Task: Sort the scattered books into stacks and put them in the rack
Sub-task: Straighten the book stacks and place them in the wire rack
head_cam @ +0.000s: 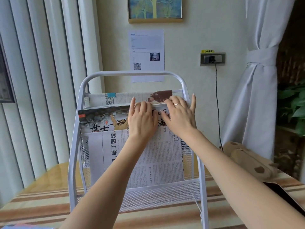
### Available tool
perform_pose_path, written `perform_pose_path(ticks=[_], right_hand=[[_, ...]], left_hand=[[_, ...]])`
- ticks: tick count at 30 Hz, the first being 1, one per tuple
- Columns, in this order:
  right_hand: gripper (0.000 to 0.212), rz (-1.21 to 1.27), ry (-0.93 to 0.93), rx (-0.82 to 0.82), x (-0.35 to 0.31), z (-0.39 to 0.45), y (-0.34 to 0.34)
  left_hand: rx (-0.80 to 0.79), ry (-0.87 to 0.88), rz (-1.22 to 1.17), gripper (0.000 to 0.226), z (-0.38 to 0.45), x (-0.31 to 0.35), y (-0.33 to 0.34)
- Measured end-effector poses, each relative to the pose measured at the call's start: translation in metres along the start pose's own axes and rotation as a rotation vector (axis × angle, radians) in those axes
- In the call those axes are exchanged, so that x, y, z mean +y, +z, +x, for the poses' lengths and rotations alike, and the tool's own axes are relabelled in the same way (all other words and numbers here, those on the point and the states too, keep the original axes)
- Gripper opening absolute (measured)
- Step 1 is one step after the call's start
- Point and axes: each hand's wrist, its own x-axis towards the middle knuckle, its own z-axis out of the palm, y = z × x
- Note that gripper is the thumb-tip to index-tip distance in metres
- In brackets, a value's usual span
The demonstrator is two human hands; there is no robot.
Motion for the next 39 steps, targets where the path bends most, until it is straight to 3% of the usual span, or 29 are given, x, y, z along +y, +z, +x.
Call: perform_pose_path(ticks=[6, 11, 15, 20, 25, 27, 29, 31, 33, 36, 39], right_hand=[[0.064, -0.015, -0.066, -0.149, -0.005, -0.015, 0.007], [0.057, -0.073, 0.017, -0.254, -0.013, -0.015, 0.007], [0.06, -0.007, 0.073, -0.309, -0.019, -0.022, -0.006], [0.053, 0.255, 0.101, -0.043, -0.03, -0.087, -0.031], [0.026, 0.589, -0.21, -0.039, -0.091, -0.202, -0.04], [0.025, 0.654, -0.309, -0.219, -0.118, -0.242, -0.043], [0.041, 0.637, -0.237, -0.613, -0.141, -0.266, -0.047], [0.052, 0.578, -0.12, -0.88, -0.153, -0.274, -0.043], [0.056, 0.549, -0.098, -0.965, -0.156, -0.273, -0.041], [0.063, 0.546, -0.121, -1.002, -0.161, -0.27, -0.043], [0.073, 0.496, -0.093, -1.055, -0.172, -0.263, -0.047]], left_hand=[[-0.111, 0.005, -0.072, 0.069, 0.001, -0.005, -0.001], [-0.253, 0.033, 0.005, 0.076, -0.008, -0.007, -0.001], [-0.272, 0.076, 0.047, 0.065, -0.013, -0.011, -0.009], [-0.188, 0.087, -0.216, 0.059, -0.073, -0.037, -0.04], [-0.165, 0.034, -0.316, 0.05, -0.168, -0.064, -0.089], [-0.189, 0.001, -0.287, 0.029, -0.213, -0.072, -0.111], [-0.302, -0.123, -0.198, 0.01, -0.251, -0.078, -0.131], [-0.541, -0.305, -0.096, 0.017, -0.278, -0.079, -0.146], [-0.693, -0.462, -0.05, 0.025, -0.304, -0.084, -0.157], [-0.478, -0.552, -0.167, 0.041, -0.344, -0.079, -0.193], [-0.388, -0.39, -0.216, 0.052, -0.371, -0.054, -0.211]])
